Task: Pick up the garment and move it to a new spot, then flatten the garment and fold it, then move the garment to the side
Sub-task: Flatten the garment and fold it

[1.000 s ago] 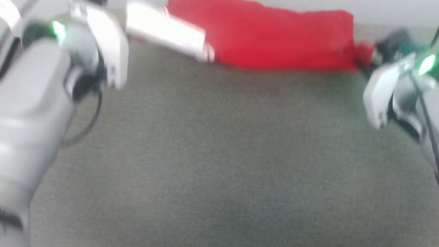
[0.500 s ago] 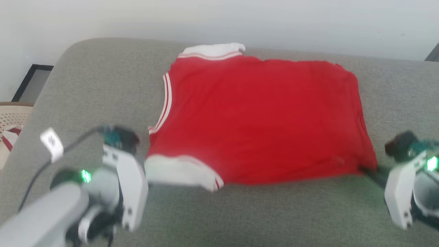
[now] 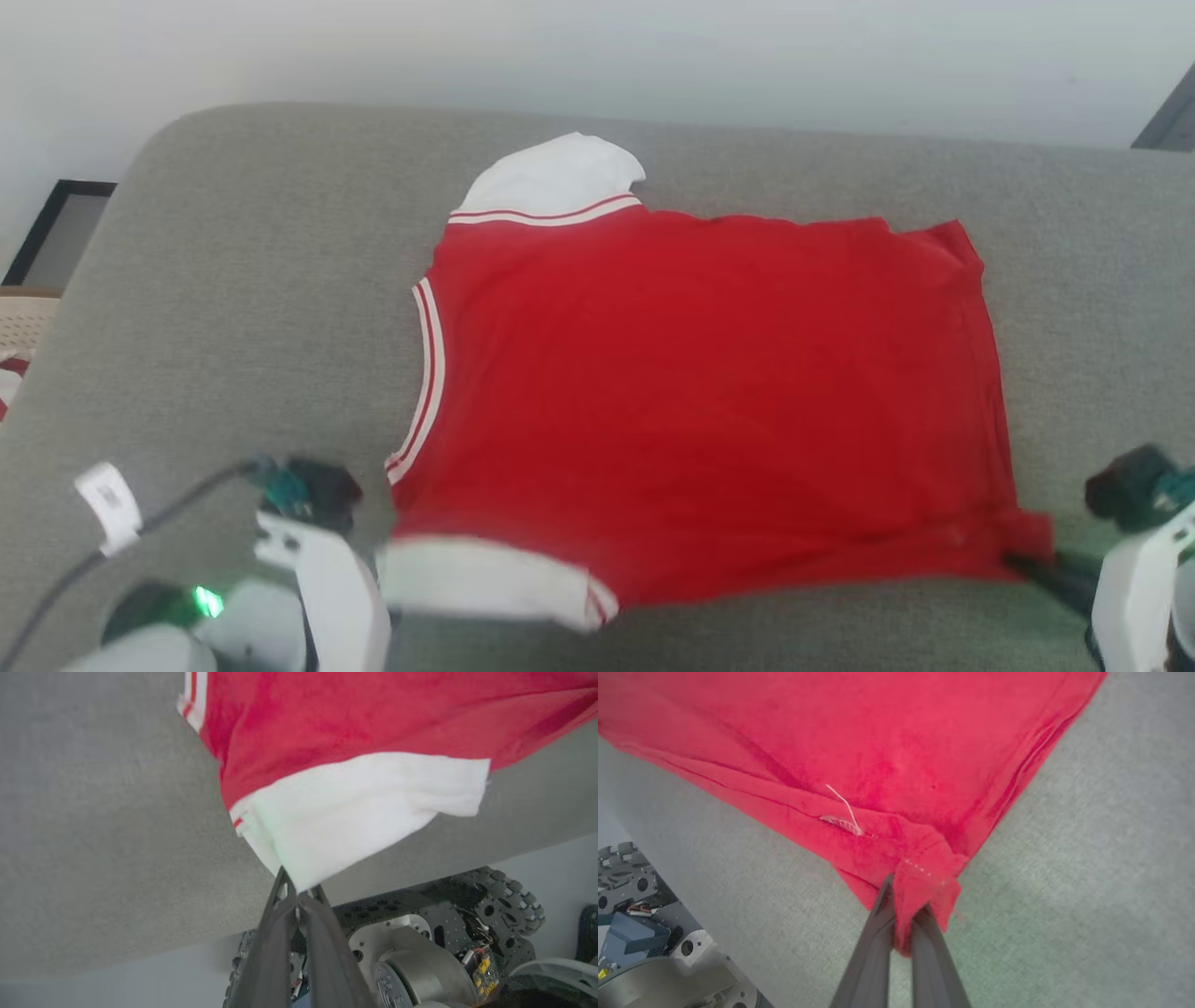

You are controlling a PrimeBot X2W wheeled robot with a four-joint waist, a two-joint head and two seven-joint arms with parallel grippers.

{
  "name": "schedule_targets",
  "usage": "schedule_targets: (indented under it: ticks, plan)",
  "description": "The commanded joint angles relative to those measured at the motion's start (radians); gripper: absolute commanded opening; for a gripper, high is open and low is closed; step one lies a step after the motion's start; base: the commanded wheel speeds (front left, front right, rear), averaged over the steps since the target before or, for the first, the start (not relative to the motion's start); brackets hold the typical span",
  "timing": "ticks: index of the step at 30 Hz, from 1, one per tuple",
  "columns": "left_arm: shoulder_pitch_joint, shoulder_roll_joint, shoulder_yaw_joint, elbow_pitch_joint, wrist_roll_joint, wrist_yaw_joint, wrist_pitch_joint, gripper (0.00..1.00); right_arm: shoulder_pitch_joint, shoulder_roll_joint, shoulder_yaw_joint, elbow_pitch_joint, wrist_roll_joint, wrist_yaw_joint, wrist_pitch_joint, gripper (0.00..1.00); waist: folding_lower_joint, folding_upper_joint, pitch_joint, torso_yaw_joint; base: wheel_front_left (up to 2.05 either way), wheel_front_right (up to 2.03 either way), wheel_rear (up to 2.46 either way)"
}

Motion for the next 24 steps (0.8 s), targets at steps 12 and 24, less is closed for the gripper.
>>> schedule_targets:
  ticks: [12, 24]
  plan:
    - [-0.290, -0.075, 0.067, 0.191, 0.141, -0.157, -0.096, 0.00, -0.171, 0.175, -0.158, 0.106, -0.196, -0.001, 0.014, 0.00, 0.0000, -0.0001, 0.052, -0.044, 0.00, 0.00, 0.00]
    - [-0.471, -0.273, 0.037, 0.696, 0.159, -0.364, -0.190, 0.00, -0.402, 0.362, -0.093, 0.403, -0.307, -0.001, 0.007, 0.00, 0.0000, -0.0001, 0.117, -0.081, 0.00, 0.00, 0.00]
